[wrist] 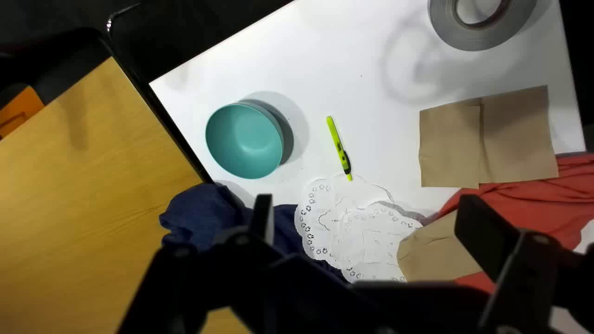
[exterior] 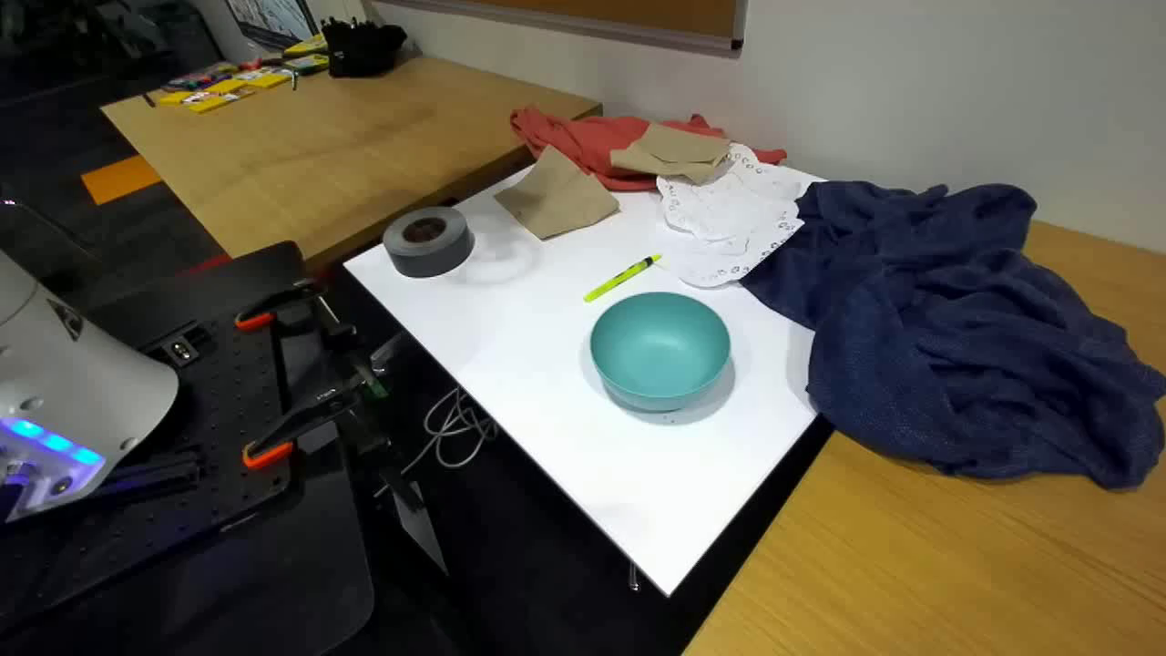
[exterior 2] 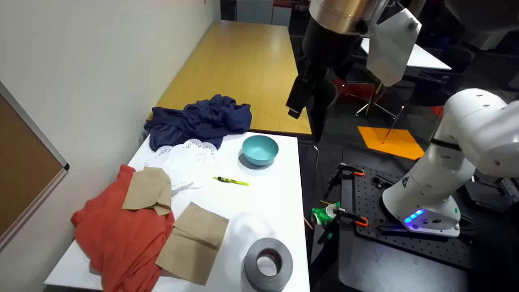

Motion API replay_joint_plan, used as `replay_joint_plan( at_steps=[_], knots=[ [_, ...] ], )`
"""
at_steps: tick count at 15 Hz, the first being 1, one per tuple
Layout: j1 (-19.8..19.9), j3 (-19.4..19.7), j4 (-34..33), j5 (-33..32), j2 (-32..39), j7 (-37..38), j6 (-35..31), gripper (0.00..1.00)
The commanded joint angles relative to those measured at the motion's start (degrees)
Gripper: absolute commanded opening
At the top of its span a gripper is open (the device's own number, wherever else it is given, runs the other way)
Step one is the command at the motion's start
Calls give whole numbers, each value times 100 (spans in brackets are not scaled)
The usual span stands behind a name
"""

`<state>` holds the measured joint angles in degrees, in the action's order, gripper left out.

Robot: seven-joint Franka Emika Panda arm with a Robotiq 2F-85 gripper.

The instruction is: Pick up the pen and put it in the bowl

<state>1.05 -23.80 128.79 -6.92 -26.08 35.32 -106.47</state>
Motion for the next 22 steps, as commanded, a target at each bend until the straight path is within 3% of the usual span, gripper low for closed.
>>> replay_joint_plan(
  at_steps=[1, 9, 12, 22],
  knots=[
    [-242, 197, -20, -105, 54, 91, 31, 100],
    [-242, 197, -20, -105, 54, 91, 31, 100],
    [-243, 304, 78, -167, 135, 22, -255, 100],
    [-163, 1209, 785, -163, 1198, -998, -2528, 100]
  ],
)
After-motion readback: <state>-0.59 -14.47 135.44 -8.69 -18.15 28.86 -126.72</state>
